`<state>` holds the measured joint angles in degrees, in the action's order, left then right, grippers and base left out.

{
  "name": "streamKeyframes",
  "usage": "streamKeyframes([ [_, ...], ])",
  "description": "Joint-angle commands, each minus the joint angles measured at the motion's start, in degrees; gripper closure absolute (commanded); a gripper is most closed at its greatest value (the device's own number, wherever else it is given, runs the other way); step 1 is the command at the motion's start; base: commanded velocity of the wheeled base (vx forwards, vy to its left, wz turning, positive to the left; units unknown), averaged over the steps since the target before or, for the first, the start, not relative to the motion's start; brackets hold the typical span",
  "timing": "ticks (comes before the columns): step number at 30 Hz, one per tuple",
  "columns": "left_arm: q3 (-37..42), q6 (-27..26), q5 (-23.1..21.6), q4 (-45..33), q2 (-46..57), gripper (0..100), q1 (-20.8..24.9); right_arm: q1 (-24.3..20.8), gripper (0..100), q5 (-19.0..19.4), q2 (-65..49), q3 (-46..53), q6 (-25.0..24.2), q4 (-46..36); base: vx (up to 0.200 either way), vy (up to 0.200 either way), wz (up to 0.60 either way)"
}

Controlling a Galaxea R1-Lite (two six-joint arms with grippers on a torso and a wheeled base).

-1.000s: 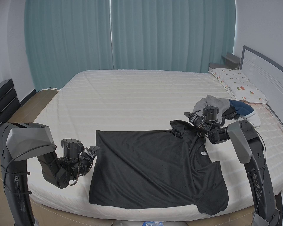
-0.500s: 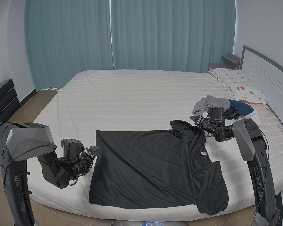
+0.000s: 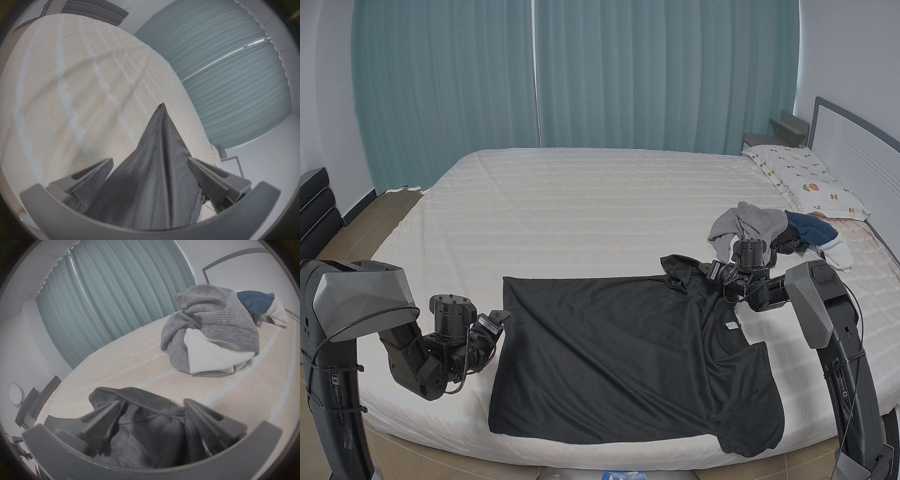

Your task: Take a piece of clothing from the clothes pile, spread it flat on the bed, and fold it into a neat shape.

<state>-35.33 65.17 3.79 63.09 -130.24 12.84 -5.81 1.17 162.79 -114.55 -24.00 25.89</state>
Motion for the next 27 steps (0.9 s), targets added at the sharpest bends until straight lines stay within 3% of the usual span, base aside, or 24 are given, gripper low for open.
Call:
streamKeyframes([
  [1, 0.0, 0.0, 0.0, 0.0, 0.0, 0, 0.0, 0.1, 100, -0.6, 0.7, 0.0, 0.2, -0.1, 0.0, 0.0, 0.0],
  [13, -0.1, 0.0, 0.0, 0.0, -0.1, 0, 0.0, 3.1, 100, -2.0, 0.2, 0.0, -0.4, 0.6, 0.0, 0.0, 0.0],
  [27, -2.4, 0.0, 0.2, 0.0, -0.5, 0, -1.2, 5.3, 100, -2.9, -0.5, 0.0, -6.9, 2.0, 0.0, 0.0, 0.0],
])
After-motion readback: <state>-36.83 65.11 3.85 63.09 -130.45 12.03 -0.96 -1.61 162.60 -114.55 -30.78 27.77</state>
